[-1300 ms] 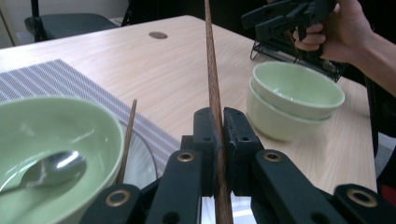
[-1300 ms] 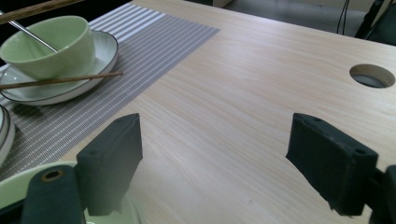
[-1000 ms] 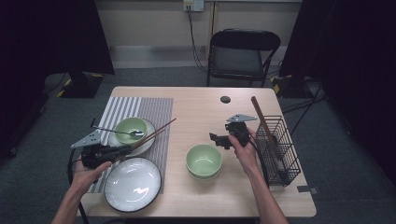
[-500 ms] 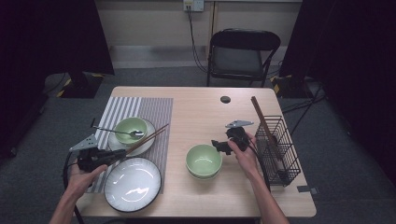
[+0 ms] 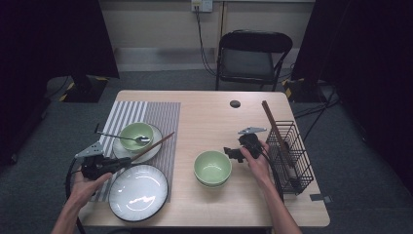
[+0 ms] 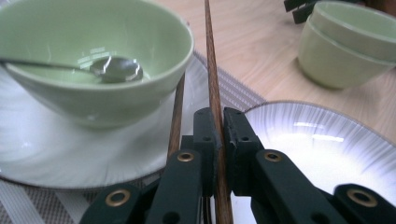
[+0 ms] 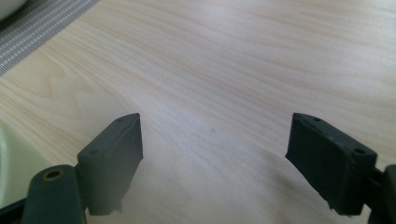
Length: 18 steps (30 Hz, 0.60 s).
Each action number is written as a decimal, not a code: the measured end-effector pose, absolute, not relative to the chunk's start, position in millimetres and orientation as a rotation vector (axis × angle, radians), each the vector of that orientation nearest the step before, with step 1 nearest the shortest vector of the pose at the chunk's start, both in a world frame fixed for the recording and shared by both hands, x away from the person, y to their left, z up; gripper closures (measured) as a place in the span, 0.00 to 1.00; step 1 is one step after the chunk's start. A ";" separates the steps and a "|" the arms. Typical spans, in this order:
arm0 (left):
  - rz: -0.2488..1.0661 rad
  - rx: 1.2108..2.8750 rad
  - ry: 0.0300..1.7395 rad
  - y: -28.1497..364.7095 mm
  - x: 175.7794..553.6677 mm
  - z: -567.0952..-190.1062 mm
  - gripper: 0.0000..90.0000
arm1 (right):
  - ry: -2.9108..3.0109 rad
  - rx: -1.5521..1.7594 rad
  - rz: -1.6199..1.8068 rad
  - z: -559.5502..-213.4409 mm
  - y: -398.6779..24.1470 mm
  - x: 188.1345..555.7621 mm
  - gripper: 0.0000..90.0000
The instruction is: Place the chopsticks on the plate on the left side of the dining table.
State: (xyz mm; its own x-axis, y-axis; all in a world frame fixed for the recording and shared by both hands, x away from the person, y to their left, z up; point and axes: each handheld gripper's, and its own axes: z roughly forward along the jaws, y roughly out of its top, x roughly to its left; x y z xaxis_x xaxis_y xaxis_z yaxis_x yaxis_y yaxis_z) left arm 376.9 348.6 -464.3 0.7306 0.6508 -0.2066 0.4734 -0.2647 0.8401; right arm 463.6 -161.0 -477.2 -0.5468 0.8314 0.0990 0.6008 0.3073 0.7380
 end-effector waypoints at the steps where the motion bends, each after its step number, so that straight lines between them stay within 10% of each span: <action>1: 0.222 1.926 0.871 350.4 376.9 -466.5 0.94 | 2.279 1.301 1.070 -479.2 -160.6 463.6 0.20; 18: 0.221 1.953 0.890 355.5 377.0 -473.4 0.94 | 2.275 1.229 0.962 -499.0 -155.2 460.6 0.17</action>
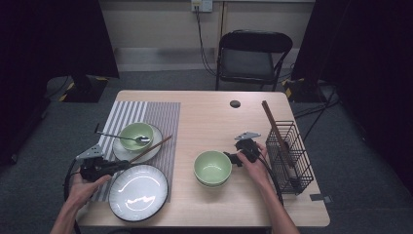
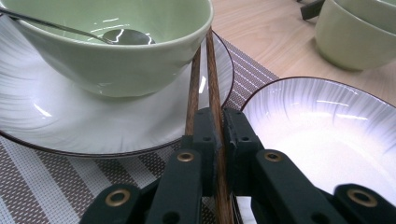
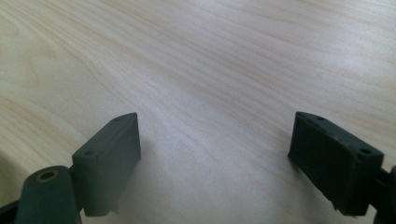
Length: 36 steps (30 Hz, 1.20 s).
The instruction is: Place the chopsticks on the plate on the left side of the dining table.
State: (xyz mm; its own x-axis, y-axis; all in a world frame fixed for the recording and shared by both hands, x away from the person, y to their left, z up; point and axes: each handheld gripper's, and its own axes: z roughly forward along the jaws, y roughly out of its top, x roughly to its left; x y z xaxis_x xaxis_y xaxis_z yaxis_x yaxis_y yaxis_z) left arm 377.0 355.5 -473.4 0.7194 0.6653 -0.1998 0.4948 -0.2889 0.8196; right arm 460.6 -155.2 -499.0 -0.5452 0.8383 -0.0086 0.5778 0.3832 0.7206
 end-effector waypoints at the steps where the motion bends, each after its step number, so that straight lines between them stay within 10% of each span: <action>1: 0.226 1.960 0.889 355.2 377.0 -473.3 0.94 | 2.270 1.230 0.965 -499.3 -155.1 460.2 0.17; 36: 0.187 1.890 0.879 341.3 382.6 -460.6 1.00 | 2.254 1.234 0.977 -500.8 -154.7 459.0 0.16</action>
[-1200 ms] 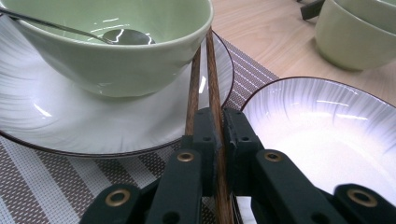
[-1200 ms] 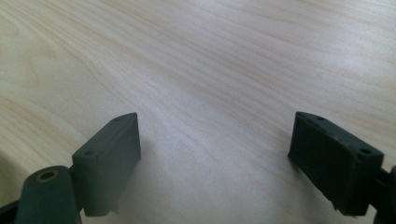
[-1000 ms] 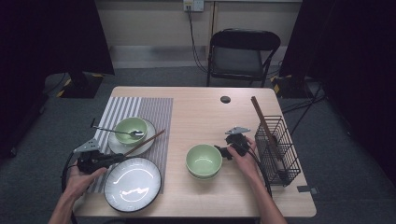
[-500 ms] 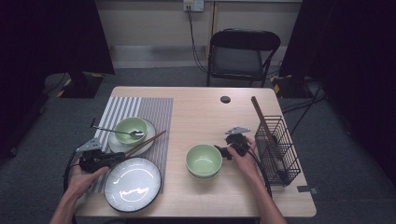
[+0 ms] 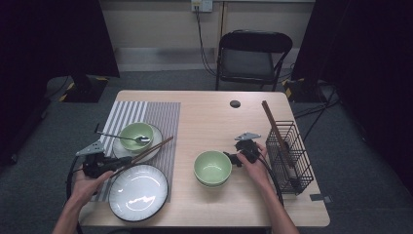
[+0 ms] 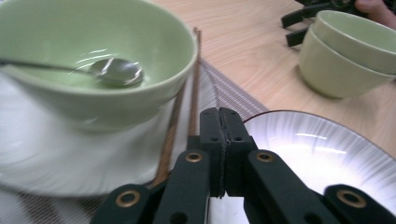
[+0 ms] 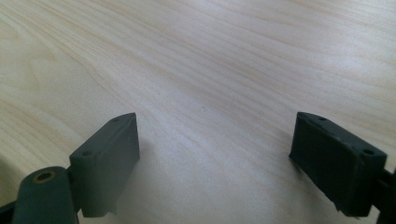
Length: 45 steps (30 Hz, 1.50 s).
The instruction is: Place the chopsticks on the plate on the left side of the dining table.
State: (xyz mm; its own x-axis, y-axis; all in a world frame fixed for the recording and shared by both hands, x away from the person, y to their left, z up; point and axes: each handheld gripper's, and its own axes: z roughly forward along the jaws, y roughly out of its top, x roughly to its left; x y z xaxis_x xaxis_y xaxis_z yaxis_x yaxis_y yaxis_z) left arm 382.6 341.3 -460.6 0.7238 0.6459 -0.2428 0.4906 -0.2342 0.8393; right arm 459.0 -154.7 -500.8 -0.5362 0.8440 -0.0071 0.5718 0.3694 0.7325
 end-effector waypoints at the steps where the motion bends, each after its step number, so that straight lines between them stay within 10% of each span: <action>1: 0.181 1.903 0.870 338.6 383.9 -461.1 1.00 | 2.254 1.233 0.977 -500.8 -154.7 459.0 0.16; 45: 0.182 1.955 0.977 330.3 398.5 -474.9 0.97 | 2.254 1.234 0.979 -500.8 -154.4 459.4 0.16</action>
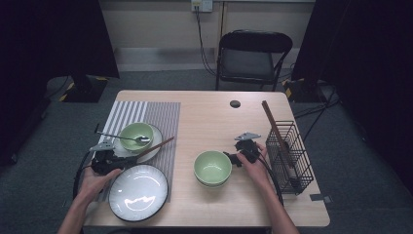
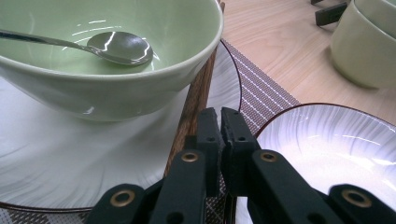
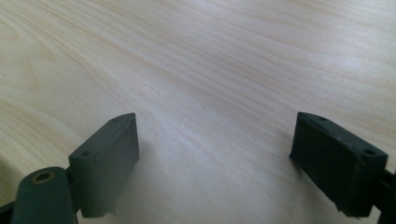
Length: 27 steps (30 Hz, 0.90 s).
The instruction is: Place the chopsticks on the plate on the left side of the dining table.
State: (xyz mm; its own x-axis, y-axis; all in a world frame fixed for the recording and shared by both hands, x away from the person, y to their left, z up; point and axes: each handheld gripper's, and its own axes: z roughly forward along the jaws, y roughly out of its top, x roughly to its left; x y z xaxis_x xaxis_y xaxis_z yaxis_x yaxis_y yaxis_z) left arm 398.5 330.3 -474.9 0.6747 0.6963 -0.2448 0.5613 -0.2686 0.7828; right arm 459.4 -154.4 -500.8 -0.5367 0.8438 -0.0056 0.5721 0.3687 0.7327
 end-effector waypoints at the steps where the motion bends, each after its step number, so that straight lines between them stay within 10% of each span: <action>1: 0.184 1.954 0.976 330.0 398.5 -474.8 0.96 | 2.254 1.234 0.979 -500.8 -154.4 459.3 0.16; 27: 0.215 1.925 1.005 340.6 398.6 -473.6 0.95 | 2.254 1.233 0.979 -500.9 -154.4 459.4 0.16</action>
